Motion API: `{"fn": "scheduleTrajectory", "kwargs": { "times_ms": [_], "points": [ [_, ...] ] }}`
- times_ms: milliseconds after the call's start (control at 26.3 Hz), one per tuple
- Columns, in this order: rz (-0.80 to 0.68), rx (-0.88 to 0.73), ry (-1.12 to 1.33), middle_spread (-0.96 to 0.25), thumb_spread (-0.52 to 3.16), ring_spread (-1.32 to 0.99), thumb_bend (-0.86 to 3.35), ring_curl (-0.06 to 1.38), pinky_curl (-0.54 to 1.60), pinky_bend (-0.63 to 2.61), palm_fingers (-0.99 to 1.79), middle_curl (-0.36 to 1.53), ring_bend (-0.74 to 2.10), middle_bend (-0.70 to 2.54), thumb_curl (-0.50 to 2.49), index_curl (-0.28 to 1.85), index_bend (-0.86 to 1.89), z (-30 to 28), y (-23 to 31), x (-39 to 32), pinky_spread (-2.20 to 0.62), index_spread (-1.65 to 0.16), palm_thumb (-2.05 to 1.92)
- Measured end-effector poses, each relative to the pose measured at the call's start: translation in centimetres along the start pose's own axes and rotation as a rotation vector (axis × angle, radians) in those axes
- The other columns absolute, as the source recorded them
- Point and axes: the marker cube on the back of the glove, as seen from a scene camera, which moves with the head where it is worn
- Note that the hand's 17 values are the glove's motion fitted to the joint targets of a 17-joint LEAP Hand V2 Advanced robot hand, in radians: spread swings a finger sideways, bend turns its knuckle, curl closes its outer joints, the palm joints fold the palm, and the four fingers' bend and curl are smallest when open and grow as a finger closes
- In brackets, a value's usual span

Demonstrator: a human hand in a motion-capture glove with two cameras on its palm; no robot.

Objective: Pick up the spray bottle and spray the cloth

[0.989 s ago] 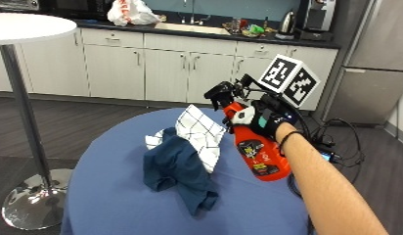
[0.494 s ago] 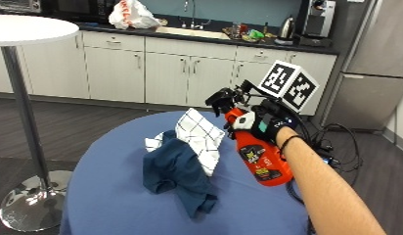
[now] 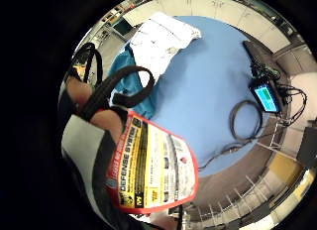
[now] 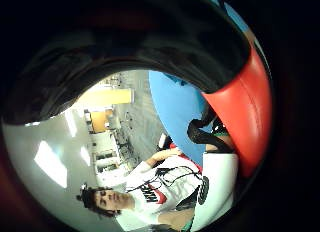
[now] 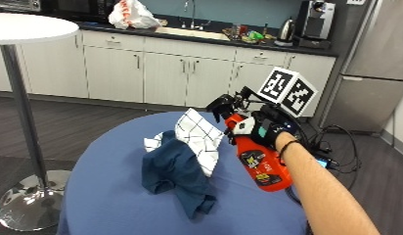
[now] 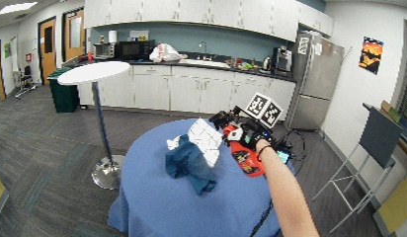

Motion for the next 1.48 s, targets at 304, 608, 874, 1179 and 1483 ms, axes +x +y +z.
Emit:
{"fn": "scheduleTrajectory", "kwargs": {
  "times_ms": [304,608,874,1179,1483],
  "points": [
    [0.009,-0.017,0.017,-0.12,0.71,-0.11,-0.03,0.41,0.34,0.45,1.16,0.47,0.49,0.45,0.66,0.32,0.12,0.6,0.0,-0.1,0.01,-0.18,0.99],
    [0.006,-0.023,0.011,-0.12,0.71,-0.11,-0.03,0.41,0.34,0.45,1.16,0.47,0.49,0.45,0.66,0.32,0.12,0.8,0.2,-0.1,0.01,-0.18,0.99],
    [-0.109,-0.02,-0.066,-0.12,0.72,-0.11,-0.03,0.41,0.34,0.45,1.16,0.47,0.49,0.45,0.66,0.32,0.12,2.6,0.4,-2.1,0.01,-0.18,0.98],
    [-0.436,0.047,-0.397,-0.12,0.73,-0.11,-0.03,0.41,0.34,0.44,1.13,0.47,0.48,0.44,0.66,0.32,0.13,6.4,1.2,-11.2,0.02,-0.19,0.98],
    [-0.605,0.109,-0.579,-0.13,0.74,-0.13,-0.02,0.4,0.33,0.39,1.11,0.47,0.46,0.43,0.66,0.33,0.13,13.5,1.1,-18.5,0.0,-0.22,0.98]
  ]
}}
